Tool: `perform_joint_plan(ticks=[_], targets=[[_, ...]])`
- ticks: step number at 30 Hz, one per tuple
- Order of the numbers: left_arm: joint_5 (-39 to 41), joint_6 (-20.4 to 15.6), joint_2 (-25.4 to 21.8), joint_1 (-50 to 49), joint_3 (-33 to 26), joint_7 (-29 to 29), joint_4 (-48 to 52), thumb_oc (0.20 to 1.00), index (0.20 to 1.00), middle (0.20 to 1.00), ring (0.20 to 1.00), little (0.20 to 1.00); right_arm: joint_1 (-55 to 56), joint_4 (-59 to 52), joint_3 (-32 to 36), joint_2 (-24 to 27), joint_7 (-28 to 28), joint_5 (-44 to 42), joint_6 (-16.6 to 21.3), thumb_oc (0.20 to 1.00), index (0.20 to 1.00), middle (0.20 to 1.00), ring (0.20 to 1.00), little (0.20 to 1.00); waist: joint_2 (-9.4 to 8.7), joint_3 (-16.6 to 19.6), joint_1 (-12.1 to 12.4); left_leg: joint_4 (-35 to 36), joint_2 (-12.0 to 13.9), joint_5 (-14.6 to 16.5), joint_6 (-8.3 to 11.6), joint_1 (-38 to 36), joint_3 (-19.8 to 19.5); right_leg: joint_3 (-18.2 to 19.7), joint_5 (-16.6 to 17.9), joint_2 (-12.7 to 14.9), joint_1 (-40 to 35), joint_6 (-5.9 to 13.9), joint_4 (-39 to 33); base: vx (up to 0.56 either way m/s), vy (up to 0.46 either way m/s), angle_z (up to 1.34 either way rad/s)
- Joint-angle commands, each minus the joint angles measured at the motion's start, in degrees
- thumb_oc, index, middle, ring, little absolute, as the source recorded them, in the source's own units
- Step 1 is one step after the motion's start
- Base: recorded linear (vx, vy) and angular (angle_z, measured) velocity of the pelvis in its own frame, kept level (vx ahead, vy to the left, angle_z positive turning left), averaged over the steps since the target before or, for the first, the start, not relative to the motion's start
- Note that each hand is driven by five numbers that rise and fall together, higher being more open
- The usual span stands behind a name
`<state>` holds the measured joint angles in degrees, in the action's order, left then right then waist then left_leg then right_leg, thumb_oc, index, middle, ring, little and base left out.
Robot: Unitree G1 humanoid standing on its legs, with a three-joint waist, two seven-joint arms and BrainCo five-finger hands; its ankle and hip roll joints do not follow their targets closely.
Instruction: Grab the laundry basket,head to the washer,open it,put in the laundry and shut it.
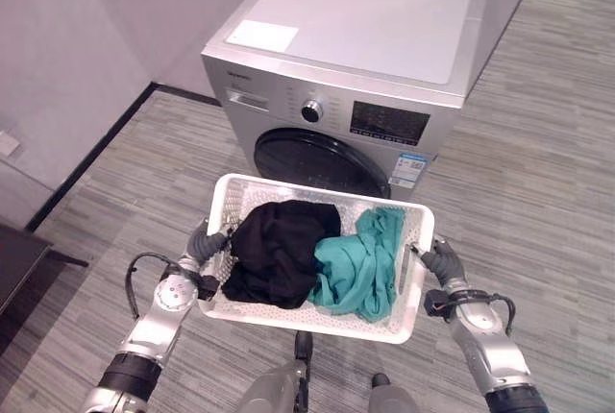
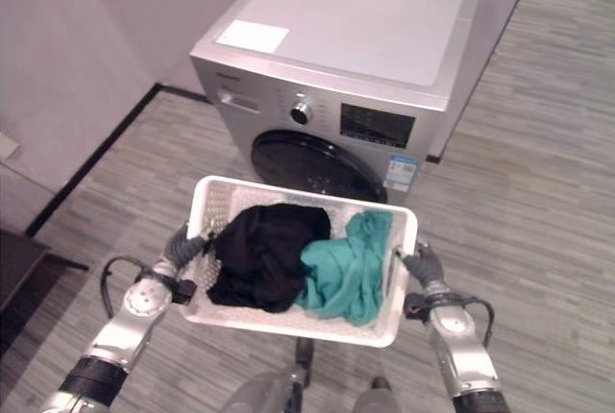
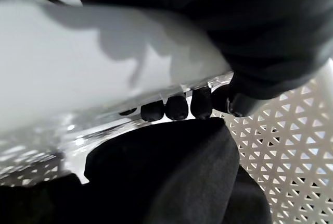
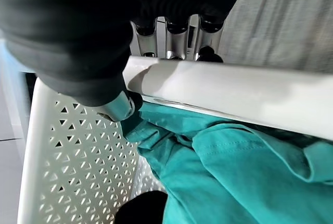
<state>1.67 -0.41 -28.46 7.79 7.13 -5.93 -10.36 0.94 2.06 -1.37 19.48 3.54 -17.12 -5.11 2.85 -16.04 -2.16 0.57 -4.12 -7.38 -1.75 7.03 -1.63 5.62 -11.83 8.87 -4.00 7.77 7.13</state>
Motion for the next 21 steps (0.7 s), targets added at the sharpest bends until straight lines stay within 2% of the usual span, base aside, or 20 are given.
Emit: perform_joint_plan(ticks=[1, 2, 3, 8, 10, 13, 14, 15, 17, 18, 19, 21], targets=[[1.83, -2.21, -9.04, -2.29, -19.39, -7.19, 0.41, 0.200, 0.200, 0.200, 0.200, 0.200, 4.30, -5.66, 13.76, 6.62, 0.28, -1.47, 5.24, 0.200, 0.200, 0.200, 0.200, 0.200, -1.58, 3.62, -0.57, -8.56, 5.23, 11.44, 1.78, 1.45, -0.64, -1.59, 5.21, -1.08, 5.59, -2.91, -3.00, 0.02, 0.041, -0.14], [1.81, -2.11, -8.98, -2.62, -19.58, -7.11, 0.71, 0.200, 0.200, 0.200, 0.200, 0.200, 4.48, -5.88, 13.74, 6.59, 0.24, -1.47, 5.14, 0.200, 0.200, 0.200, 0.200, 0.200, -1.59, 3.71, -0.56, -8.63, 5.23, 11.51, 1.75, 1.46, -0.56, -1.52, 5.23, -1.08, 5.59, -2.89, -3.03, 0.05, 0.049, -0.13], [2.13, -2.87, -10.32, -6.43, -23.72, -6.23, 5.05, 0.200, 0.200, 0.200, 0.200, 0.200, 5.74, -8.98, 17.34, 7.92, -0.79, -2.17, 5.57, 0.200, 0.200, 0.200, 0.200, 0.200, -2.36, 4.03, -0.55, -9.15, 5.48, 12.26, 1.47, 1.36, -0.29, -1.12, 5.55, -1.11, 5.57, -2.73, -3.55, 0.04, 0.032, -0.12], [2.78, -3.04, -13.10, -9.37, -28.15, -5.69, 9.24, 0.200, 0.200, 0.200, 0.200, 0.200, 6.31, -12.38, 20.30, 10.26, -2.11, -4.24, 5.62, 0.200, 0.200, 0.200, 0.200, 0.200, -3.67, 4.69, -0.24, -10.03, 6.19, 13.14, 1.57, 1.21, 0.11, -1.19, 5.94, -1.27, 5.09, -2.60, -4.35, 0.05, -0.003, -0.17], [5.81, -3.63, -14.84, -11.51, -31.45, -5.31, 12.32, 0.200, 0.200, 0.200, 0.200, 0.200, 7.17, -14.85, 22.64, 11.69, -3.25, -6.76, 5.46, 0.200, 0.200, 0.200, 0.200, 0.200, -4.30, 4.67, -0.07, -10.51, 6.59, 13.38, 1.70, 1.47, 0.18, -1.40, 6.03, -1.39, 4.98, -2.52, -4.59, 0.04, -0.001, -0.07], [10.84, -5.30, -19.48, -17.32, -40.67, -4.54, 16.89, 0.200, 0.200, 0.200, 0.200, 0.200, 11.34, -18.70, 30.93, 15.79, -5.84, -10.64, 5.31, 0.200, 0.200, 0.200, 0.200, 0.200, -5.31, 5.01, 0.19, -10.90, 7.27, 13.79, 2.06, 1.59, 0.08, -1.85, 6.11, -1.69, 4.50, -2.37, -5.31, 0.08, -0.012, -0.03], [15.79, -6.60, -24.89, -18.84, -44.09, -4.11, 17.28, 0.200, 0.200, 0.200, 0.200, 0.200, 10.70, -18.73, 33.51, 20.36, -6.24, -13.06, 6.12, 0.200, 0.200, 0.200, 0.200, 0.200, -5.97, 5.73, 0.49, -10.93, 7.81, 13.84, 2.36, 1.75, 0.34, -2.17, 6.54, -1.82, 4.44, -1.95, -6.05, 0.07, -0.018, -0.01], [16.06, -6.70, -25.09, -18.92, -44.22, -4.05, 17.10, 0.200, 0.200, 0.200, 0.200, 0.200, 10.56, -18.55, 33.39, 20.41, -6.26, -13.17, 6.19, 0.200, 0.200, 0.200, 0.200, 0.200, -6.04, 5.74, 0.46, -10.96, 7.83, 13.87, 2.37, 1.78, 0.38, -2.13, 6.58, -1.84, 4.45, -1.95, -6.13, 0.05, -0.007, 0.00], [19.09, -7.27, -29.62, -17.88, -44.04, -3.58, 16.43, 0.200, 0.200, 0.200, 0.200, 0.200, 7.77, -17.53, 31.93, 23.92, -5.97, -14.09, 7.13, 0.200, 0.200, 0.200, 0.200, 0.200, -6.43, 6.03, 0.74, -11.46, 8.01, 14.18, 2.40, 1.89, 0.44, -2.09, 6.87, -1.90, 4.26, -1.67, -6.52, 0.04, 0.015, -0.06], [20.40, -7.17, -33.60, -15.19, -42.20, -3.92, 15.67, 0.200, 0.200, 0.200, 0.200, 0.200, 4.59, -16.55, 29.69, 26.83, -5.14, -15.09, 7.61, 0.200, 0.200, 0.200, 0.200, 0.200, -6.64, 6.40, 1.09, -11.86, 8.06, 14.35, 2.49, 2.01, 0.41, -2.42, 7.02, -1.75, 4.03, -1.41, -6.76, 0.04, 0.014, -0.06], [20.46, -7.27, -33.87, -14.62, -41.80, -3.98, 15.20, 0.200, 0.200, 0.200, 0.200, 0.200, 4.17, -16.05, 29.52, 27.00, -5.09, -15.14, 7.80, 0.200, 0.200, 0.200, 0.200, 0.200, -6.67, 6.29, 1.10, -11.98, 8.05, 14.41, 2.49, 2.10, 0.37, -2.46, 7.04, -1.74, 4.01, -1.39, -6.82, 0.00, 0.000, 0.00], [21.52, -7.05, -38.37, -9.22, -36.89, -4.03, 13.32, 0.200, 0.200, 0.200, 0.200, 0.200, -0.79, -13.08, 25.61, 30.83, -3.66, -16.09, 8.15, 0.200, 0.200, 0.200, 0.200, 0.200, -6.89, 6.19, 1.38, -12.79, 7.80, 14.70, 2.46, 2.51, 0.04, -2.86, 7.16, -1.50, 3.80, -1.14, -6.86, 0.00, 0.031, 0.02]])
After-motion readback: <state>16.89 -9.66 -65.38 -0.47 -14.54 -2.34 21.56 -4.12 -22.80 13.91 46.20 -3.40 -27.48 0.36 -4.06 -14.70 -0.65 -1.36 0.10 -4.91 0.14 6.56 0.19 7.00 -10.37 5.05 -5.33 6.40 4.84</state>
